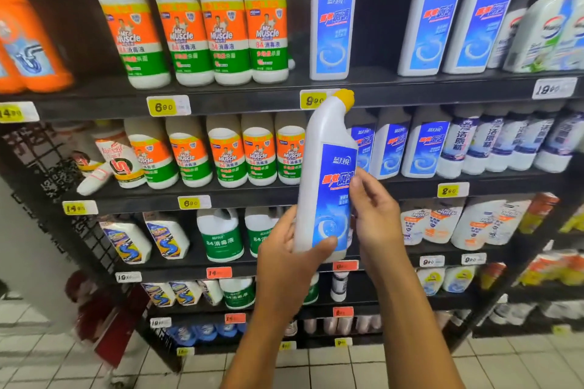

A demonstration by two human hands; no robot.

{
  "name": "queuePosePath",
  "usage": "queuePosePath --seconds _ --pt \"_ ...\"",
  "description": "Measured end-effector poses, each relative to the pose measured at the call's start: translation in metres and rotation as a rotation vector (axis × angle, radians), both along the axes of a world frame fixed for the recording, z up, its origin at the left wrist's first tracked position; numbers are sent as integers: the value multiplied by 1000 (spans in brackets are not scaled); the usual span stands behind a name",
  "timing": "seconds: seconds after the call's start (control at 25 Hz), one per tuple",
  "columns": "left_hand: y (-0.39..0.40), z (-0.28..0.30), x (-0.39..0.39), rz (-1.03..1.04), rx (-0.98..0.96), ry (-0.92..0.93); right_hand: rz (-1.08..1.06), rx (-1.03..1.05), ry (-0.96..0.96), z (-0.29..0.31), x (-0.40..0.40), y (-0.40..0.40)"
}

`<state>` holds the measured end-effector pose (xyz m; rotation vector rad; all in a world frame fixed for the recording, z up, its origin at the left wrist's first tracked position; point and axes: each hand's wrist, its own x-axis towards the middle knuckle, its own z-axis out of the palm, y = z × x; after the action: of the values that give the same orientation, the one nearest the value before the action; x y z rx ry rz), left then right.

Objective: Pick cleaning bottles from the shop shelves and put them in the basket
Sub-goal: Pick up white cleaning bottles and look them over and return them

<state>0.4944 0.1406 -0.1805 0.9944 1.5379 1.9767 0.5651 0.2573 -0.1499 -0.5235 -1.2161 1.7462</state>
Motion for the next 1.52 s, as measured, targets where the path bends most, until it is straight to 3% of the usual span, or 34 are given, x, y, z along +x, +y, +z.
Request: queuePosePath --seconds 0.12,0.2,0.36,0.56,0.64,0.76,0.84,1.04,1.28,1.52 --pt "-5 -7 21 316 -228 432 76 -135 18 -11 -4 -9" --pt "-7 -11 28 452 -267 581 125 -294 58 -15 -4 -12" --pt "4 -13 40 552 -269 707 228 -545 137 -27 -1 -8" --pt "19 -19 47 512 -231 670 205 -477 150 -27 13 11" --pt "24 -19 47 451 -194 549 187 -407 111 -23 21 19" --pt "29 -14 38 142 -24 6 136 -256 0 -13 35 29" --pt "29 -14 28 -63 80 -195 145 -167 -10 -3 43 34" --pt "38 -13 26 -291 179 -374 247 -177 129 12 51 43" --pt "49 -14 32 -438 256 -622 428 -100 147 16 50 44" --pt "64 -24 37 -372 91 -584 240 70 -50 13 57 53"
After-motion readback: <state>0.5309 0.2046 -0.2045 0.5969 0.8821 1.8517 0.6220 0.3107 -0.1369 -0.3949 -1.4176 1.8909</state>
